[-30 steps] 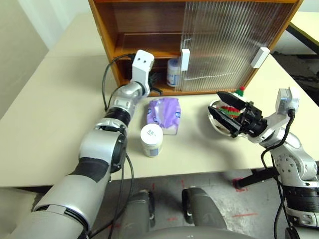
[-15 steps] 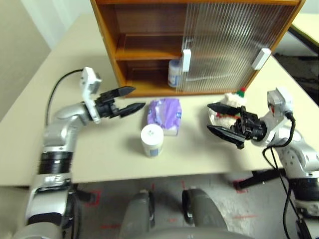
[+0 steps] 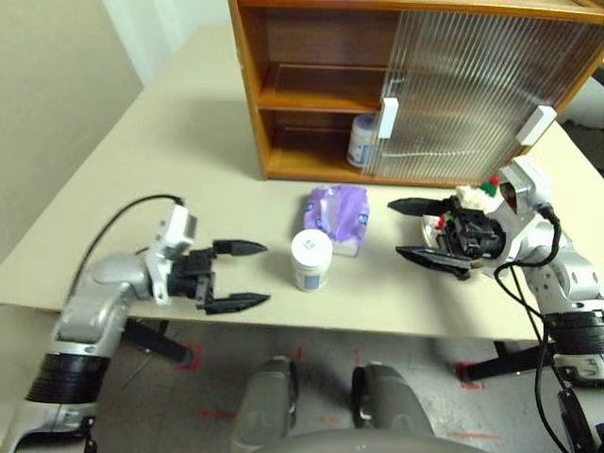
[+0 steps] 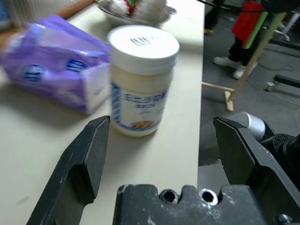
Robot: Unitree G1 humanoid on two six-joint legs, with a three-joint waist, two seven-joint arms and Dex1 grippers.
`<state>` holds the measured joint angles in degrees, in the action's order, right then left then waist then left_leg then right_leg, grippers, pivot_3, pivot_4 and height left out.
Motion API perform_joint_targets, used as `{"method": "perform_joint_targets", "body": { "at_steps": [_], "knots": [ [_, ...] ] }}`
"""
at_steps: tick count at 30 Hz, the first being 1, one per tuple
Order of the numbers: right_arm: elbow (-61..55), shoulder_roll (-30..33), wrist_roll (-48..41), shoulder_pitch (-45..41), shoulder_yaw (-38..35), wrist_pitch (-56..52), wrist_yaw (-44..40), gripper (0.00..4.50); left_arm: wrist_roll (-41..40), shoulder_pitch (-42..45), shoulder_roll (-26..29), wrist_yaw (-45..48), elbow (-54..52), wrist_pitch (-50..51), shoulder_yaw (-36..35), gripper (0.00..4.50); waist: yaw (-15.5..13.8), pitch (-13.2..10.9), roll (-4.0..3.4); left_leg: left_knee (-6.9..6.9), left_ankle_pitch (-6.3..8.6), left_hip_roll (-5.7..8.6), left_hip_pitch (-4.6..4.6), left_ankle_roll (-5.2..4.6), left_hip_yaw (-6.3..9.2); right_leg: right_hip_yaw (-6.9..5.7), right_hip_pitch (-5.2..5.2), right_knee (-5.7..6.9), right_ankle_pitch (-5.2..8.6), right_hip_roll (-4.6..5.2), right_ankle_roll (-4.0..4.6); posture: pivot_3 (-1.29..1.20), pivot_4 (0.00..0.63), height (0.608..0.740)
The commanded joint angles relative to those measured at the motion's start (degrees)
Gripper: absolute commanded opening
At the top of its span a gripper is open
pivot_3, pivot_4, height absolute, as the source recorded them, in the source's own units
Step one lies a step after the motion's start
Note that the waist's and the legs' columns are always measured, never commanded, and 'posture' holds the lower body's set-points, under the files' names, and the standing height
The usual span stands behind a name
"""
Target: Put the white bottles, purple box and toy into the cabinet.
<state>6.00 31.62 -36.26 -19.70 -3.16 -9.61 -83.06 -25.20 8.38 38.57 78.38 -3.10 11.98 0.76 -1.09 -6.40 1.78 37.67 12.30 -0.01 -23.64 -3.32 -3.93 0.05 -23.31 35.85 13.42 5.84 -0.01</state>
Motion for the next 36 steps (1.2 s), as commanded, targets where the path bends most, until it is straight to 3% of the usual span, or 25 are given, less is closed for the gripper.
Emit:
{"method": "perform_joint_targets", "body": {
  "at_steps": [1,6,21,24,25,27,31,36],
  "knots": [
    [-0.65,-0.19,0.58,-0.04,-0.37,0.86,0.68,4.5,3.8,2.07,-2.72,-2.44,4.09,-3.02,3.46,4.46,0.05,0.16,-0.16,0.0,0.0,0.01,0.01,-0.01,-0.05,0.0,0.01,0.0,-0.02,-0.01,-0.03,0.02,0.052,0.74],
    [-2.8,0.23,0.99,1.62,-0.42,0.51,2.5,4.5,10.15,3.63,-5.07,-4.22,9.92,-9.71,8.31,4.46,0.22,0.45,-0.15,0.05,-0.03,0.02,0.02,-0.05,-0.18,0.06,0.06,0.02,-0.05,-0.08,-0.16,-0.01,0.053,0.74],
    [-4.97,0.7,0.27,2.8,-1.0,-1.25,5.4,4.5,12.64,7.16,-13.35,-8.74,17.67,-12.18,12.51,4.46,0.1,0.91,-0.27,0.28,-0.04,0.02,0.01,-0.07,-0.24,0.09,0.09,0.02,-0.01,-0.05,-0.55,-0.01,0.045,0.74],
    [-3.94,2.05,0.51,3.07,-1.38,-1.35,4.46,4.5,12.3,7.09,-14.05,-7.94,18.13,-12.44,12.92,3.96,0.08,0.98,-0.31,0.3,-0.04,0.03,0.01,-0.07,-0.26,0.1,0.11,0.01,0.09,-0.04,-0.69,0.0,0.043,0.74],
    [-3.75,2.24,0.37,2.94,-1.53,-1.41,4.5,4.5,12.03,7.03,-14.13,-7.72,18.15,-12.44,12.81,3.58,0.08,1.02,-0.29,0.3,-0.04,0.04,0.01,-0.07,-0.27,0.1,0.11,0.01,0.1,-0.03,-0.7,0.0,0.043,0.74],
    [-3.71,2.32,0.15,2.8,-1.67,-1.5,4.69,4.5,11.73,6.89,-14.16,-7.51,18.08,-12.46,12.59,3.07,0.1,1.1,-0.26,0.3,-0.04,0.03,0.01,-0.08,-0.28,0.1,0.12,0.0,0.13,-0.03,-0.65,0.0,0.041,0.74],
    [-3.82,2.17,0.5,3.02,-1.76,-1.35,5.04,4.5,9.1,5.78,-11.43,-5.06,16.04,-10.53,10.62,3.07,0.24,1.15,-0.26,0.3,-0.04,0.03,0.01,-0.08,-0.28,0.11,0.11,0.0,0.13,-0.03,-0.65,-0.01,0.039,0.74],
    [-4.81,1.7,-0.23,4.09,-2.34,-1.64,5.76,4.5,1.37,8.31,-4.41,-3.55,12.47,-5.72,1.27,3.07,1.08,1.16,-0.24,0.29,-0.05,-0.13,-0.25,-0.09,-0.27,0.13,0.03,0.07,0.08,-0.18,-0.67,0.0,0.041,0.74]
  ]
}}
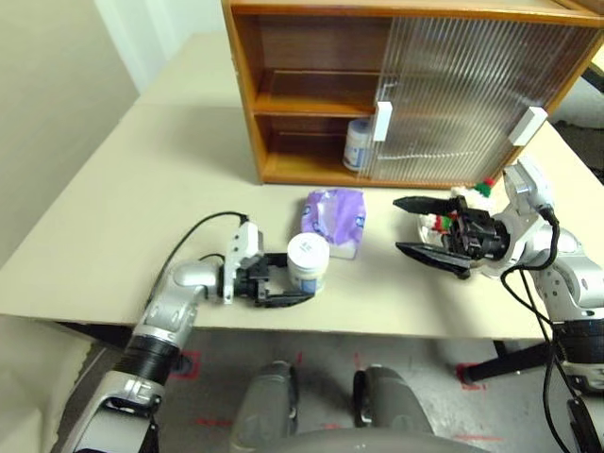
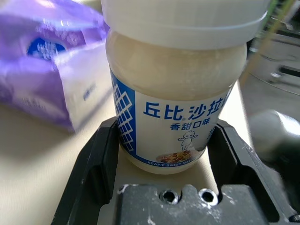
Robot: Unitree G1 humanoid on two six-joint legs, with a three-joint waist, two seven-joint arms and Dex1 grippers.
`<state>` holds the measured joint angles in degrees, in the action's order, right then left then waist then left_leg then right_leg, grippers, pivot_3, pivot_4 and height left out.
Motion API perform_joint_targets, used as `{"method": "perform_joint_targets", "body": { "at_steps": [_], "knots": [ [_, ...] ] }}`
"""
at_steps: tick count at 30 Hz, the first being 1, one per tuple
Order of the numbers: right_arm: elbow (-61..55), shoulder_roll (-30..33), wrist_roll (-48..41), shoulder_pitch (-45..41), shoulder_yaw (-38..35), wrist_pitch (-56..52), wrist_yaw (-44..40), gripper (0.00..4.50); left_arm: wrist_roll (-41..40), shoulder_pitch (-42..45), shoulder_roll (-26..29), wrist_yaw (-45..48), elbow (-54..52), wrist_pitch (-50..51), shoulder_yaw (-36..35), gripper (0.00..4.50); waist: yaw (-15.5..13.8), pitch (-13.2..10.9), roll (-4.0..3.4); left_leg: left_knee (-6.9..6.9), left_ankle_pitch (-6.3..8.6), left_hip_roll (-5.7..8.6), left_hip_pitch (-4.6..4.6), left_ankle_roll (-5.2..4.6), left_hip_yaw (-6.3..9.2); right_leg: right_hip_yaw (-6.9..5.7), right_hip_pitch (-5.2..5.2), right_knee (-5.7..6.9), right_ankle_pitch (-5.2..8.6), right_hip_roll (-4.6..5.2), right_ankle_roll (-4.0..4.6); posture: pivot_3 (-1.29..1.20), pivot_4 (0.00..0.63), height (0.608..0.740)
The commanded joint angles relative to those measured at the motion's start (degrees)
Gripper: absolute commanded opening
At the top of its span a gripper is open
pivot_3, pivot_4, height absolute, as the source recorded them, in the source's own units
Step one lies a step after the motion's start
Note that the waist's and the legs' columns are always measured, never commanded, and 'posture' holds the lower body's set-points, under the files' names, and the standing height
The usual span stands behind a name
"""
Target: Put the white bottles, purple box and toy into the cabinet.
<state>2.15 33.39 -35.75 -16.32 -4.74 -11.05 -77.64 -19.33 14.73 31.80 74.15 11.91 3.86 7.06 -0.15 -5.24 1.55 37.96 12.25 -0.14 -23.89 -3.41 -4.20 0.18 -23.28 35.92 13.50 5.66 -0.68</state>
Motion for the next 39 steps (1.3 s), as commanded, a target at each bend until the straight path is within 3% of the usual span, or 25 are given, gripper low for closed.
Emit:
{"method": "perform_joint_targets", "body": {
  "at_steps": [1,5,9,17,25,30,34,39],
  "knots": [
    [-0.99,-0.27,-0.64,0.92,-0.62,-0.05,0.28,4.5,-5.07,3.5,3.72,0.12,-2.16,3.84,-6.54,3.07,0.17,0.0,-0.01,0.0,-0.01,0.0,-0.06,-0.01,0.01,-0.01,-0.04,0.05,-0.08,0.0,0.08,0.0,0.041,0.74],
    [-0.79,-1.66,-0.51,0.88,-0.41,0.39,0.88,4.5,-2.83,9.06,4.89,-5.04,2.12,5.42,-9.0,3.07,0.04,-0.01,-0.02,0.04,-0.01,0.0,-0.14,-0.01,0.07,-0.17,-0.04,0.01,-0.36,-0.06,-0.43,0.02,0.043,0.74],
    [-2.6,-5.58,0.23,0.1,0.74,0.84,4.32,4.5,1.63,15.6,1.58,-12.01,8.52,2.8,-8.16,3.07,-0.61,0.01,0.02,0.15,-0.01,0.03,-0.17,-0.02,0.06,-0.12,-0.03,-0.08,-0.43,-0.26,-0.57,0.02,0.047,0.74],
    [-4.35,-9.62,6.58,0.07,3.0,4.53,12.29,4.5,11.34,23.73,-8.42,-24.08,18.77,-1.29,-2.93,3.07,-0.95,0.02,0.05,0.16,-0.01,0.04,-0.4,-0.02,0.05,-0.03,-0.1,-0.1,-0.5,-0.37,-0.56,0.01,0.055,0.74],
    [-8.15,-13.25,8.13,2.74,3.45,5.89,20.33,4.5,16.7,33.27,-17.43,-36.62,35.08,-4.81,-2.81,3.07,-0.61,0.02,0.07,0.15,-0.02,-0.01,-0.41,-0.03,0.05,0.02,-0.16,-0.06,-0.52,-0.5,-0.58,-0.04,0.056,0.74],
    [-10.58,-13.78,7.39,4.33,3.94,5.24,22.07,4.5,17.9,40.5,-21.79,-44.66,46.15,-7.48,-4.52,3.07,-0.39,-0.08,0.22,0.21,-0.03,-0.01,-0.42,-0.05,0.03,0.06,-0.15,-0.08,-0.57,-0.58,-0.66,-0.06,0.07,0.74],
    [-10.61,-12.36,6.9,4.82,4.3,6.3,19.42,4.5,18.07,43.23,-23.69,-49.28,53.17,-9.98,-5.83,3.07,0.67,-0.14,0.3,0.21,-0.03,0.0,-0.42,-0.05,0.03,0.06,-0.13,-0.11,-0.56,-0.59,-0.69,-0.08,0.076,0.74],
    [-10.43,-12.05,7.29,3.42,2.73,5.73,22.22,4.5,19.43,45.09,-24.77,-52.43,57.86,-11.57,-5.98,3.07,1.53,-0.36,0.46,0.2,-0.03,-0.01,-0.42,-0.05,0.03,0.06,-0.13,-0.1,-0.56,-0.6,-0.71,-0.1,0.088,0.74]
  ]
}}
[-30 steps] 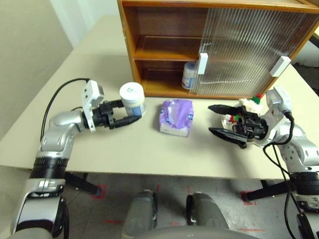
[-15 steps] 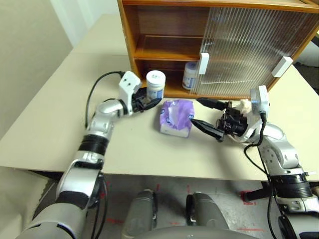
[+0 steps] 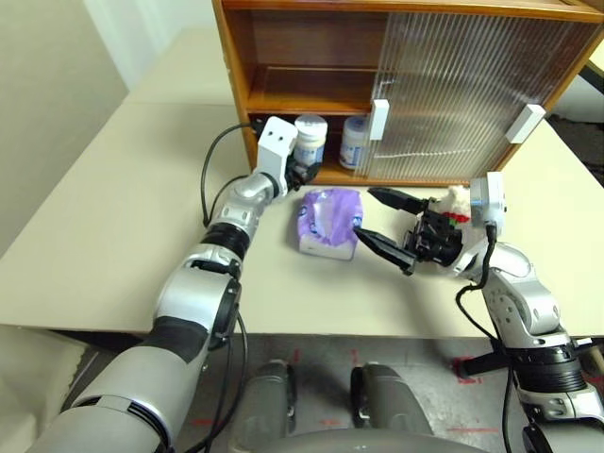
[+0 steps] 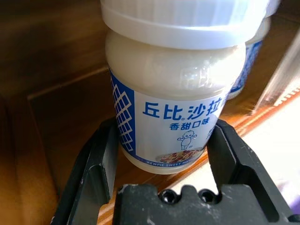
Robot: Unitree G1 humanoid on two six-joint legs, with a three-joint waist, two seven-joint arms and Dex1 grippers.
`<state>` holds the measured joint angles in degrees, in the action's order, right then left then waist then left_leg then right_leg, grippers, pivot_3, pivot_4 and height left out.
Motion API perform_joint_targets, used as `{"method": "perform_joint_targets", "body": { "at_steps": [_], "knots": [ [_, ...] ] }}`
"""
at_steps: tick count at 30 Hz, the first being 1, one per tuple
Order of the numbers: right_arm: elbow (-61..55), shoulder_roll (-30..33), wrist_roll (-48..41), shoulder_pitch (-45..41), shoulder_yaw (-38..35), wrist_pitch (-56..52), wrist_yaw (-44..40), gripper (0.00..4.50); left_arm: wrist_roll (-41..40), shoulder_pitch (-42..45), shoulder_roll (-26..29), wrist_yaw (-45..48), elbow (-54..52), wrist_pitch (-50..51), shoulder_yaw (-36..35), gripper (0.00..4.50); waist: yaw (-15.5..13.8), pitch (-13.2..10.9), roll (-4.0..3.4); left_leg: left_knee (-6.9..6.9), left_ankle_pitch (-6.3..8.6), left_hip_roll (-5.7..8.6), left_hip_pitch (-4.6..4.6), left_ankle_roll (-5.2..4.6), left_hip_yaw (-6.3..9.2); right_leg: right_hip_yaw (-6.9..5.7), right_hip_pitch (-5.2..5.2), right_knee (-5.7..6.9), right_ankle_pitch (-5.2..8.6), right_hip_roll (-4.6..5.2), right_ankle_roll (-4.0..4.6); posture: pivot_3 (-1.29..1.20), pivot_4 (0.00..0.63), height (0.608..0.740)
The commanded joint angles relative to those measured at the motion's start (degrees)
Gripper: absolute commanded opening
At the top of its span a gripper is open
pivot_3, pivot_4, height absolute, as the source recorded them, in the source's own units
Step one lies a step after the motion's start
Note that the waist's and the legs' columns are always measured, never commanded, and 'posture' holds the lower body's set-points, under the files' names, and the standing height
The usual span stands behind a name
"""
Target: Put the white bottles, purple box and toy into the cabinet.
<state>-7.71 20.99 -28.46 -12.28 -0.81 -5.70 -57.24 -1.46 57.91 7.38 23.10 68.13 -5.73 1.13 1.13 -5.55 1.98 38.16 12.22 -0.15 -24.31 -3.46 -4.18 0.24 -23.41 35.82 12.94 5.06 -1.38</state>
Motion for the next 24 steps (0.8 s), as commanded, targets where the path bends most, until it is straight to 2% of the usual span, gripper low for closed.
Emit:
{"method": "perform_joint_targets", "body": {
  "at_steps": [1,12,24],
  "knots": [
    [-0.77,0.24,0.47,-0.66,-1.26,0.23,2.99,4.5,1.65,2.08,-0.35,-1.59,2.19,-2.01,-0.22,3.07,0.51,-0.1,0.05,0.0,0.0,-0.02,0.01,0.0,0.0,0.0,-0.01,0.01,0.0,-0.02,0.0,-0.1,0.09,0.74],
    [-5.53,-1.36,2.46,0.31,-0.31,-4.9,15.59,4.5,2.97,4.85,0.52,-7.11,6.2,-2.84,-1.98,3.07,1.08,-1.06,0.25,-0.03,0.01,-0.08,0.03,0.02,0.0,0.0,-0.02,0.02,-0.05,0.07,0.03,-0.14,0.132,0.74],
    [-19.19,0.04,0.98,3.27,2.6,-10.43,18.34,4.5,4.04,7.51,-1.04,-7.97,8.54,-0.1,-3.32,3.07,1.63,-2.89,0.4,-0.04,0.02,-0.05,-0.09,0.03,0.0,-0.09,-0.1,-0.04,-0.06,0.44,0.04,-0.21,0.17,0.74]
  ]
}}
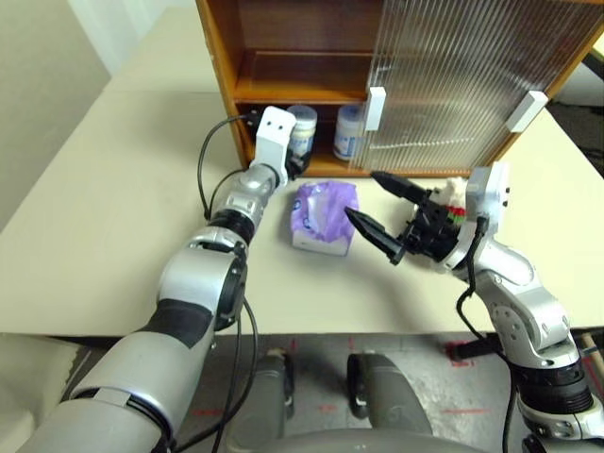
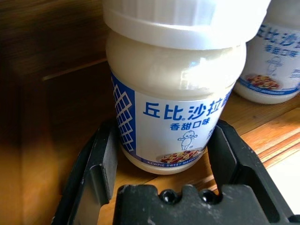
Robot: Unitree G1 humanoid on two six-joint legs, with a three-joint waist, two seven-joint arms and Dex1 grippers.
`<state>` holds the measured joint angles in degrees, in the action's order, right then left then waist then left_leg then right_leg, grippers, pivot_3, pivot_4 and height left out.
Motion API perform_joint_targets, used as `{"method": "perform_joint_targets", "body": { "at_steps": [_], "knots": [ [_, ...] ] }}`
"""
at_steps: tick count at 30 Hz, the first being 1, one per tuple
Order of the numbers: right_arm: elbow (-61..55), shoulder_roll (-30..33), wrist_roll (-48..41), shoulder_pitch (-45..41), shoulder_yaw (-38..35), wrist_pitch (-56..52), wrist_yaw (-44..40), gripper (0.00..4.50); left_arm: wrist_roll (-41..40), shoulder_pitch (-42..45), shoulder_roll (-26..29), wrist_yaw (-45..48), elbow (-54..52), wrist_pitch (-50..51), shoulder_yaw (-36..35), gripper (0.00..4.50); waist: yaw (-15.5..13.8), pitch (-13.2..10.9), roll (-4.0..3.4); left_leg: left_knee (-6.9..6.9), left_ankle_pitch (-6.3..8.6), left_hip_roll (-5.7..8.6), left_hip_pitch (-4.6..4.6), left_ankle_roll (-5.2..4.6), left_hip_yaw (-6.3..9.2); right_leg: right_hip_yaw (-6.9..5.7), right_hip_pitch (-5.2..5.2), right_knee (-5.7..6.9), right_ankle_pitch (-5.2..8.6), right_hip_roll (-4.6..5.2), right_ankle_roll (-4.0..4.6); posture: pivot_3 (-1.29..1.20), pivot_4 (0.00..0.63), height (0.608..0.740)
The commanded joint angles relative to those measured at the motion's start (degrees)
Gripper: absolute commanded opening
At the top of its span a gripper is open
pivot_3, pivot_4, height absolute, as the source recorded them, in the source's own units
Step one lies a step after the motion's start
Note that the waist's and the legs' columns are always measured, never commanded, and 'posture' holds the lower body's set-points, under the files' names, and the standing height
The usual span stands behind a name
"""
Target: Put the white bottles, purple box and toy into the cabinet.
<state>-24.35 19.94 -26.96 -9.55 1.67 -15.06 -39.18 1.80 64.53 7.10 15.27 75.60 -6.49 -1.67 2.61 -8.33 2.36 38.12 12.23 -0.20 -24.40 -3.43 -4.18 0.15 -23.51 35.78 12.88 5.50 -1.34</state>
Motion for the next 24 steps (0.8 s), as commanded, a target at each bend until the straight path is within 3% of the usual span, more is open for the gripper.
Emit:
{"method": "perform_joint_targets", "body": {
  "at_steps": [1,14,18,24],
  "knots": [
    [-3.23,1.3,-0.58,0.45,0.05,-1.56,0.59,4.5,0.72,0.86,-0.93,-0.25,1.13,0.8,-0.8,3.07,0.31,-0.22,0.03,0.0,0.0,0.01,0.0,0.0,0.0,0.0,0.01,-0.01,0.0,0.01,0.0,-0.22,0.171,0.74],
    [-7.35,4.39,-2.2,3.34,-4.19,-8.47,6.38,4.5,1.58,0.31,-1.11,-1.13,1.58,2.08,-2.68,3.07,1.56,-0.97,0.1,-0.01,0.0,0.09,0.03,0.0,0.0,-0.13,0.09,-0.01,0.04,0.23,-0.11,-0.25,0.186,0.74],
    [-8.57,6.02,-1.93,4.05,-3.17,-7.96,4.71,4.5,1.06,0.38,-1.18,-0.59,1.57,2.63,-3.6,4.47,2.08,-1.22,0.11,-0.01,0.0,0.1,0.05,0.0,0.0,-0.15,0.12,-0.01,0.13,0.25,-0.3,-0.25,0.182,0.74],
    [-9.25,5.53,-2.82,3.51,-3.09,-7.6,4.76,4.5,0.83,0.12,-0.88,-0.15,1.34,2.97,-4.82,4.47,2.65,-1.34,0.2,-0.02,0.0,0.1,0.04,0.0,0.0,-0.16,0.12,-0.02,0.16,0.27,-0.38,-0.24,0.181,0.74]
  ]
}}
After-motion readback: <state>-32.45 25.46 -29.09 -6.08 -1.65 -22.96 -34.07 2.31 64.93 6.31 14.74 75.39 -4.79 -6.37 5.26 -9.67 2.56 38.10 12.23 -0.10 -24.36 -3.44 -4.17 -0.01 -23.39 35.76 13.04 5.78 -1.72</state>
